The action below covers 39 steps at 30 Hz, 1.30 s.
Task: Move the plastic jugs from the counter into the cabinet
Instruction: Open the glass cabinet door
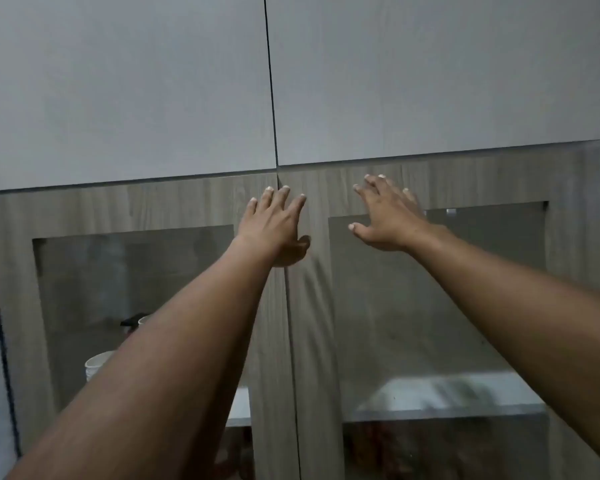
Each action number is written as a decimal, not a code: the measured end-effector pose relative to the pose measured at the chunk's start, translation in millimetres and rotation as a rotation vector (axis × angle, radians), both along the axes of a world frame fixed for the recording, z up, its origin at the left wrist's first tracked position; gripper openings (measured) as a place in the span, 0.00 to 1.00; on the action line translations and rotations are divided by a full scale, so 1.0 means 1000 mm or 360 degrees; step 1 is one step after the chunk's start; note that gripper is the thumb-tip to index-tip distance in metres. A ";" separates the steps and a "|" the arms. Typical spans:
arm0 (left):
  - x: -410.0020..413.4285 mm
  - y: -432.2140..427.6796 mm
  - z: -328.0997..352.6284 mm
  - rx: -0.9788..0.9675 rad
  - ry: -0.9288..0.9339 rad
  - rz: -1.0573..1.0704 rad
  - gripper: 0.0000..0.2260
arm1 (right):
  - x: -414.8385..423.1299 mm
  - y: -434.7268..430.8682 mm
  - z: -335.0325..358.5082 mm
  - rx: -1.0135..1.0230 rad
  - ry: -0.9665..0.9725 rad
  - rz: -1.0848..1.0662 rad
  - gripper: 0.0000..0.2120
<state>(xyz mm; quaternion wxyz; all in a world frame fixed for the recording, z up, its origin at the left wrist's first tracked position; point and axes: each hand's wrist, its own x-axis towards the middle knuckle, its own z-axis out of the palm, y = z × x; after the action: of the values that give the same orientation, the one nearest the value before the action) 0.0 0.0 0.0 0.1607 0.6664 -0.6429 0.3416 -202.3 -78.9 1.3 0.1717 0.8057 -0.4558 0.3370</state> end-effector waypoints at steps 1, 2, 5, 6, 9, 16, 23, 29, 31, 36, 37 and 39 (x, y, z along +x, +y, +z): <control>0.003 -0.008 0.005 -0.0009 -0.0018 0.0032 0.39 | 0.002 -0.010 0.004 -0.0079 0.0017 -0.0022 0.38; 0.005 -0.017 0.010 -0.0022 -0.0015 0.0044 0.40 | 0.003 -0.018 0.009 -0.0123 0.0025 -0.0042 0.38; 0.012 -0.043 0.023 -0.0079 -0.0021 0.0044 0.43 | 0.009 -0.040 0.018 -0.0226 0.0079 -0.0060 0.38; 0.013 -0.049 0.025 -0.0108 -0.0054 0.0054 0.44 | 0.012 -0.045 0.022 -0.0282 0.0078 -0.0045 0.37; 0.011 -0.060 0.027 -0.0204 -0.0142 0.0103 0.47 | 0.019 -0.054 0.030 -0.0417 0.0046 -0.0013 0.36; 0.002 -0.056 0.036 -0.0317 -0.0033 0.0073 0.43 | 0.030 -0.038 0.048 -0.0366 -0.0004 -0.0130 0.29; -0.007 -0.012 0.030 -0.0539 0.0060 -0.0277 0.33 | 0.021 0.004 0.050 -0.0372 -0.0220 -0.0027 0.23; -0.048 0.049 0.035 -0.0876 0.0177 -0.0567 0.19 | -0.009 0.060 0.044 -0.0483 -0.0546 0.0137 0.20; -0.067 0.066 0.035 -0.1080 0.0151 -0.0729 0.15 | -0.023 0.079 0.043 -0.0565 -0.0698 0.0196 0.17; -0.122 0.119 0.043 -0.1308 0.0449 -0.1129 0.07 | -0.064 0.120 0.040 -0.0682 -0.1057 0.0374 0.17; -0.134 0.131 0.045 -0.1327 0.0510 -0.1184 0.07 | -0.072 0.129 0.039 -0.0688 -0.1110 0.0390 0.18; -0.157 0.152 0.047 -0.1344 0.0606 -0.1302 0.08 | -0.090 0.148 0.038 -0.0667 -0.1211 0.0426 0.17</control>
<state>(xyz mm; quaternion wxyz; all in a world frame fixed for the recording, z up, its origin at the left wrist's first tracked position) -157.2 152.2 46.9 0.6407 0.2939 -0.6157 0.3523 -292.6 69.4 39.1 0.1063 0.6242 -0.3005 0.7133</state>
